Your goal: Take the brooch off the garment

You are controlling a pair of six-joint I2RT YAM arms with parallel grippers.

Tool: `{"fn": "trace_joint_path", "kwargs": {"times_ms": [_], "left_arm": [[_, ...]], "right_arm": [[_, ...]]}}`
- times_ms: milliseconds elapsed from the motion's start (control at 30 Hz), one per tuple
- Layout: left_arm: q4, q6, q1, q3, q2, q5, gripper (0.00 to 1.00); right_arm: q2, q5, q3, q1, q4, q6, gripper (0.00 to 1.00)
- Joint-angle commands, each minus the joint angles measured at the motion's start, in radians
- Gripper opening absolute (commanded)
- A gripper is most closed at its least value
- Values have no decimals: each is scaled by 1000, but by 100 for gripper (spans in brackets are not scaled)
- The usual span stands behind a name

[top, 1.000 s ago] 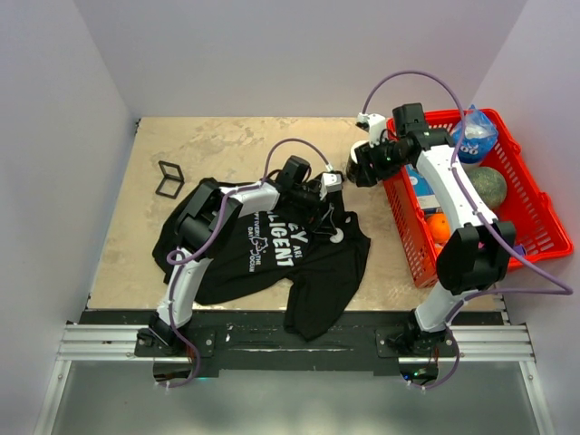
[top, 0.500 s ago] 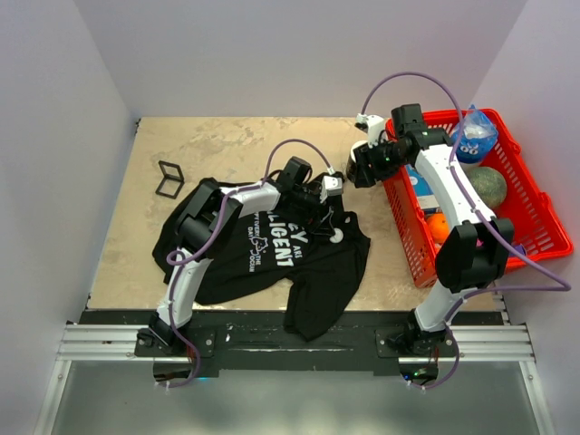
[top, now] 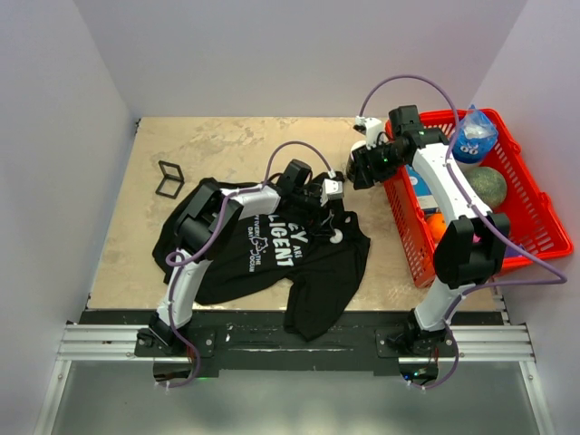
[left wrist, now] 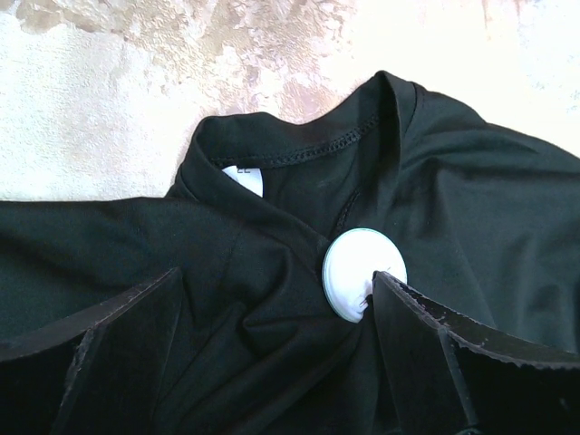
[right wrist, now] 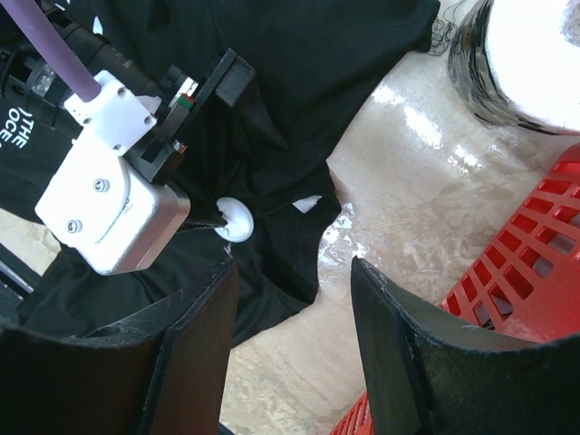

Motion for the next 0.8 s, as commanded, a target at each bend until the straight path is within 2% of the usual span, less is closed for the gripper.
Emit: {"fn": "trace_joint_path", "kwargs": {"times_ms": [0, 400, 767], "left_arm": [[-33, 17, -8, -35, -21, -47, 89], [-10, -70, -6, -26, -15, 53, 92], [-2, 6, -14, -57, -23, -90, 91]], "right_arm": [[3, -35, 22, -6, 11, 15, 56], [26, -46, 33, -11, 8, 17, 56], [28, -48, 32, -15, 9, 22, 56]]}}
